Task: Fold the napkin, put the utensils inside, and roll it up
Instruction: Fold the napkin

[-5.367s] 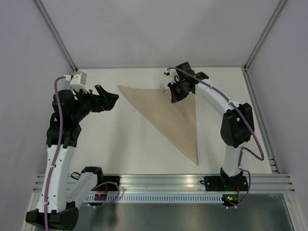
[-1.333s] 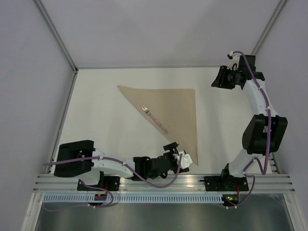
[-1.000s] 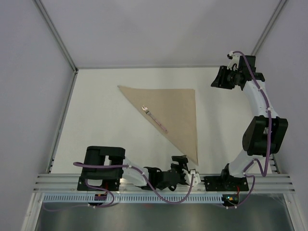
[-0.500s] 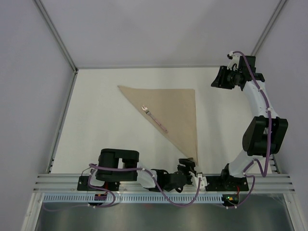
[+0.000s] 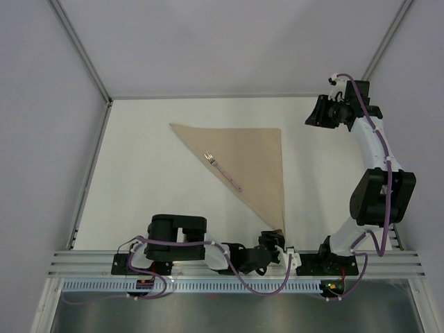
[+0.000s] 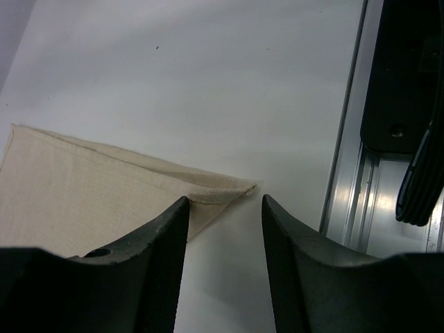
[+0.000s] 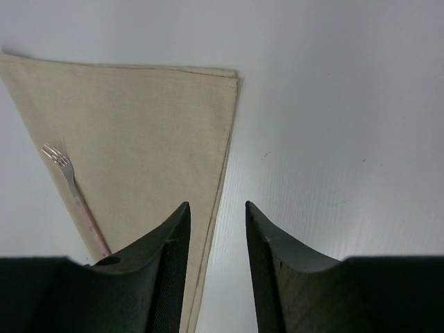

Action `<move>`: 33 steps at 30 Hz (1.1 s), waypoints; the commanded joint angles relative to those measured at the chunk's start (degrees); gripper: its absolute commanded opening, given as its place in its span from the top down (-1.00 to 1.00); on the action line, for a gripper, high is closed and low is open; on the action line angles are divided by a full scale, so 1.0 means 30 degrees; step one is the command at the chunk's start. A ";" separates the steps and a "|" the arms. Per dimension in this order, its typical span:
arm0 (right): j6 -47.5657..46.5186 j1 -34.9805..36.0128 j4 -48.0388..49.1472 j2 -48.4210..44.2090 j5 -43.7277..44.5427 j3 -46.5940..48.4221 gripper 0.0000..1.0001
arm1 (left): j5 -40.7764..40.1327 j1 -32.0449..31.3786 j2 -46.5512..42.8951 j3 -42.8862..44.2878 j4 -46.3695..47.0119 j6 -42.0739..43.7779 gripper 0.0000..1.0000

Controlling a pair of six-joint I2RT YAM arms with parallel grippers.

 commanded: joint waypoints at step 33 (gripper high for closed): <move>0.0430 -0.0104 0.0520 -0.0550 -0.0049 0.0026 0.18 | 0.2948 0.2131 -0.2731 0.1186 -0.1623 -0.3241 0.95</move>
